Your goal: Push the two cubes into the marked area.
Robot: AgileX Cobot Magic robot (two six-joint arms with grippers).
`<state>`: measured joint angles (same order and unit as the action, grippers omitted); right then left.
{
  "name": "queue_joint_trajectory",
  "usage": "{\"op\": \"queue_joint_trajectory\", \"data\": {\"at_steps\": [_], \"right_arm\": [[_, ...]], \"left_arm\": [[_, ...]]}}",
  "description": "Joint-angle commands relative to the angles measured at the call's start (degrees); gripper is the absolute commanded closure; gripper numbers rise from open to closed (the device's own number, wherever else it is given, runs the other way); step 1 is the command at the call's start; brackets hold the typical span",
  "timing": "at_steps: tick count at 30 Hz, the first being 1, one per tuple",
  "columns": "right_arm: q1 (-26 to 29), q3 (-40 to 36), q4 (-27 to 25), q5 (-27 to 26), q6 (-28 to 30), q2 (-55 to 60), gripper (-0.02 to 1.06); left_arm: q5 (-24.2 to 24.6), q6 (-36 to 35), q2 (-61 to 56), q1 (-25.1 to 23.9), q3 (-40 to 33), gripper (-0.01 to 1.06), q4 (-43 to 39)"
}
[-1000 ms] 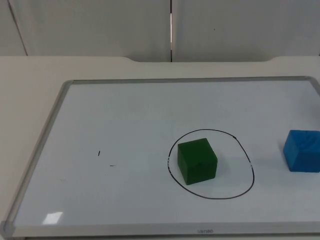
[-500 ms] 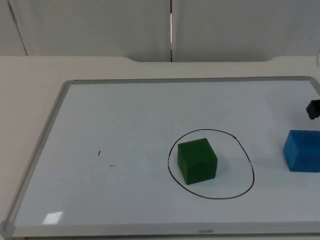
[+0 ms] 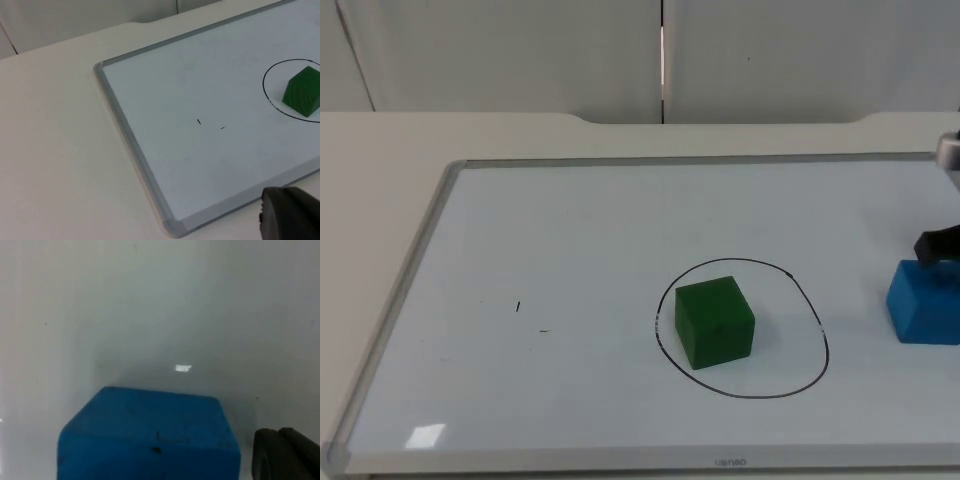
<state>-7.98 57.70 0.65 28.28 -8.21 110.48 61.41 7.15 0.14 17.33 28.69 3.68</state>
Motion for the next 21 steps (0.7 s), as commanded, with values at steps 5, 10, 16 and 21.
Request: {"op": "queue_joint_trajectory", "data": {"at_steps": [5,10,16,21], "right_arm": [[-0.03,-0.19,-1.16,-1.91,-0.31,0.09,1.04],[-0.91,-0.19,-1.29,-3.08,-0.31,0.09,1.04],[-3.22,-0.19,-2.17,-3.98,-0.31,0.09,1.04],[-4.64,-0.19,-2.59,-4.08,-0.31,0.09,1.04]], "left_arm": [[0.22,0.09,-0.14,-0.15,-0.21,1.05,-0.19],[0.22,0.09,-0.14,-0.15,-0.21,1.05,-0.19],[0.22,0.09,-0.14,-0.15,-0.21,1.05,-0.19],[0.22,0.09,-0.14,-0.15,-0.21,1.05,-0.19]]}}
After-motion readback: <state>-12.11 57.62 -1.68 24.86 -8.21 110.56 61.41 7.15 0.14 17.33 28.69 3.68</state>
